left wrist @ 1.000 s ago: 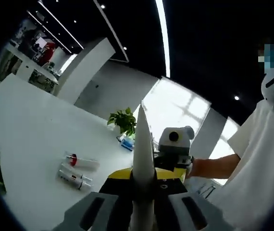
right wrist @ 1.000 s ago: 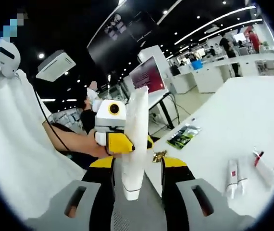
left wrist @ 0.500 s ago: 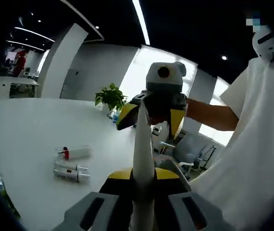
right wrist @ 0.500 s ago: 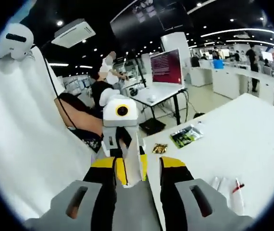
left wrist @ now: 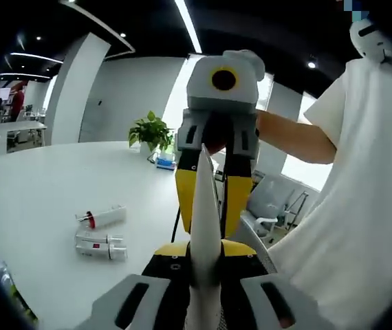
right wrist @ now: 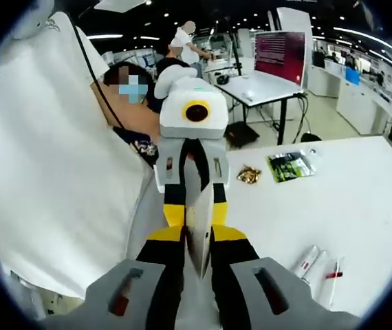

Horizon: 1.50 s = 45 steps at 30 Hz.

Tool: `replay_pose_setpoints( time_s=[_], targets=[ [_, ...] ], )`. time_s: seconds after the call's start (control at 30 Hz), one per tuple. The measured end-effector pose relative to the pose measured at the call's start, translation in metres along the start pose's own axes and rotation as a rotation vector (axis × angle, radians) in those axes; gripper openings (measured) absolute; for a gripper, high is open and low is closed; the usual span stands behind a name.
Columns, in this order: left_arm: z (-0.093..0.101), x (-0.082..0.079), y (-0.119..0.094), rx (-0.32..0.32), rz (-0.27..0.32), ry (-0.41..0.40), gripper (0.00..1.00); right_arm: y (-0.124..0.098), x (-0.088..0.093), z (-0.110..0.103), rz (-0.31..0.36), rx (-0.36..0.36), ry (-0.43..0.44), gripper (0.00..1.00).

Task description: Arrange the skincare products in the storage area until every visible bottle or jar stands upright without overlapping.

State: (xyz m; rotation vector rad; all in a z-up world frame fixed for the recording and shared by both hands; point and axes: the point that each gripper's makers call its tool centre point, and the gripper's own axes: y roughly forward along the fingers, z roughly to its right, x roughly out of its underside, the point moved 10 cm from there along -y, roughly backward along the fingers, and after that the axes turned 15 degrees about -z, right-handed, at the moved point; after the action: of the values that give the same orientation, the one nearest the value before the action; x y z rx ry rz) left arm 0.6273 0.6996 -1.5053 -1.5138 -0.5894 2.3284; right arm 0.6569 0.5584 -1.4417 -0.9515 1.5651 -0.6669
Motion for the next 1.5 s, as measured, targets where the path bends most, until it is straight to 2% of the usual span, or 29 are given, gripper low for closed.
replay_pose_setpoints(
  time_s=[0.1, 0.23, 0.37, 0.53, 0.67, 0.8, 0.9, 1.0, 1.1, 1.13, 1.17, 1.2, 1.23, 1.27, 1.3, 1.37, 1.4, 1.43, 1.5],
  targets=[
    [0.001, 0.001, 0.001, 0.005, -0.005, 0.007, 0.14, 0.0, -0.002, -0.002, -0.022, -0.004, 0.0, 0.1],
    [0.001, 0.004, 0.002, 0.012, 0.005, 0.005, 0.16, 0.001, -0.004, -0.003, -0.048, -0.013, 0.042, 0.07],
    [0.001, 0.01, 0.001, -0.026, 0.019, 0.031, 0.18, 0.007, -0.005, -0.008, -0.053, 0.048, -0.016, 0.05],
    [-0.002, 0.014, -0.002, -0.071, 0.025, 0.033, 0.19, 0.012, -0.01, -0.009, -0.072, 0.091, -0.034, 0.04],
    [-0.006, 0.015, -0.009, -0.136, 0.078, 0.01, 0.22, 0.011, -0.013, -0.005, -0.052, 0.128, -0.034, 0.04],
    [-0.011, 0.021, -0.019, -0.182, 0.132, -0.062, 0.28, 0.006, -0.015, 0.006, -0.024, 0.159, 0.007, 0.04],
    [-0.017, 0.031, -0.028, -0.281, 0.104, -0.068, 0.29, 0.002, -0.014, 0.014, -0.015, 0.181, 0.048, 0.04],
    [-0.021, 0.04, -0.033, -0.368, 0.083, -0.07, 0.35, -0.003, -0.013, 0.022, -0.01, 0.217, 0.08, 0.04],
    [-0.022, 0.047, -0.033, -0.452, 0.038, -0.059, 0.36, -0.003, -0.011, 0.029, -0.033, 0.247, 0.099, 0.04],
    [-0.021, 0.048, -0.031, -0.452, 0.044, -0.062, 0.36, -0.003, -0.011, 0.031, -0.043, 0.257, 0.106, 0.04],
    [-0.021, 0.049, -0.028, -0.457, 0.078, -0.116, 0.36, -0.002, -0.011, 0.033, -0.051, 0.265, 0.112, 0.04],
    [-0.021, 0.049, -0.026, -0.456, 0.093, -0.137, 0.36, -0.002, -0.011, 0.035, -0.062, 0.271, 0.113, 0.04],
    [-0.021, 0.05, -0.024, -0.473, 0.066, -0.114, 0.36, -0.001, -0.01, 0.037, -0.079, 0.281, 0.117, 0.04],
    [-0.023, 0.052, -0.024, -0.516, 0.028, -0.078, 0.36, -0.001, -0.01, 0.039, -0.087, 0.284, 0.12, 0.04],
    [-0.024, 0.052, -0.022, -0.545, 0.018, -0.053, 0.36, -0.001, -0.01, 0.041, -0.096, 0.287, 0.124, 0.04],
    [-0.026, 0.054, -0.02, -0.607, 0.019, -0.071, 0.36, -0.002, -0.011, 0.046, -0.107, 0.295, 0.124, 0.04],
    [-0.027, 0.055, -0.02, -0.639, 0.021, -0.052, 0.36, -0.002, -0.011, 0.048, -0.112, 0.3, 0.123, 0.04],
    [-0.028, 0.056, -0.019, -0.68, -0.007, -0.019, 0.36, -0.004, -0.012, 0.051, -0.123, 0.308, 0.121, 0.04],
    [-0.029, 0.056, -0.016, -0.707, -0.028, 0.0, 0.36, -0.007, -0.013, 0.056, -0.138, 0.321, 0.115, 0.05]
  ],
)
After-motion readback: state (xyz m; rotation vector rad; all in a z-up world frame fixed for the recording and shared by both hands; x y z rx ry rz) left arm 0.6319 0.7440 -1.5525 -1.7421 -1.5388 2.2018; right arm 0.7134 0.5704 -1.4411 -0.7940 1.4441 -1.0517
